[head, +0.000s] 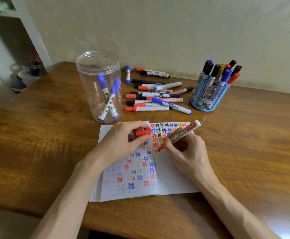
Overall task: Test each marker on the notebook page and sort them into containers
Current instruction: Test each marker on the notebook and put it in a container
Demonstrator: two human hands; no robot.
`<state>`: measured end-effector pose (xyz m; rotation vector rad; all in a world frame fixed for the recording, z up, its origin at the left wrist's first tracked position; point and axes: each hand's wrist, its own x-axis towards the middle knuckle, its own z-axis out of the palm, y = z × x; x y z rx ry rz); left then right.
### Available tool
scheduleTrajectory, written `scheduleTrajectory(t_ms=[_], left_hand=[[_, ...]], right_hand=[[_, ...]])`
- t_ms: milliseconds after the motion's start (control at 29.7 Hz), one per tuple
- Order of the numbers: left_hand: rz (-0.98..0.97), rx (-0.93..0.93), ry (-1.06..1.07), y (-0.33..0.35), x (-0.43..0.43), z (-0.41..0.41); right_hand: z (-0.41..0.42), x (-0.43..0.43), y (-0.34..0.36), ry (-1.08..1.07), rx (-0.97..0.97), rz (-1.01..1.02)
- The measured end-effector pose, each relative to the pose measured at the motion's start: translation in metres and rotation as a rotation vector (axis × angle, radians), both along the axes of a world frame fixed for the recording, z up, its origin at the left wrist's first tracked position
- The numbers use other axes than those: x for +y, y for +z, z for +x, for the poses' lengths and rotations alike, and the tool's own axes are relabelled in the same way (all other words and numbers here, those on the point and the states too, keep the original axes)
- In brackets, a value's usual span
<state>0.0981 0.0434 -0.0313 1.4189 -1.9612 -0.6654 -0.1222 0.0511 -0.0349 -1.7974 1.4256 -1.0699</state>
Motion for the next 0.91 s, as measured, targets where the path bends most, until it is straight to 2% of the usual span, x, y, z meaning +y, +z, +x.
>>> scheduleTrajectory(t_ms=[134,336,437,639,908], left_hand=[[-0.016,0.018,-0.007,0.000,0.001,0.000],[0.007,0.125,-0.046,0.004,0.003,-0.002],[0.024,0.142,-0.049,0.006,0.004,-0.003],[0.022,0.156,-0.006,0.007,0.003,-0.003],[0.029,0.157,-0.032,0.009,0.004,-0.006]], right_hand=[[-0.001,0.000,0.000,0.033,-0.004,0.026],[-0.008,-0.004,0.010,-0.055,-0.305,0.042],[-0.009,-0.005,0.016,-0.073,-0.385,0.069],[-0.010,-0.004,0.017,-0.035,-0.436,0.148],[-0.007,0.000,0.017,0.092,-0.480,0.153]])
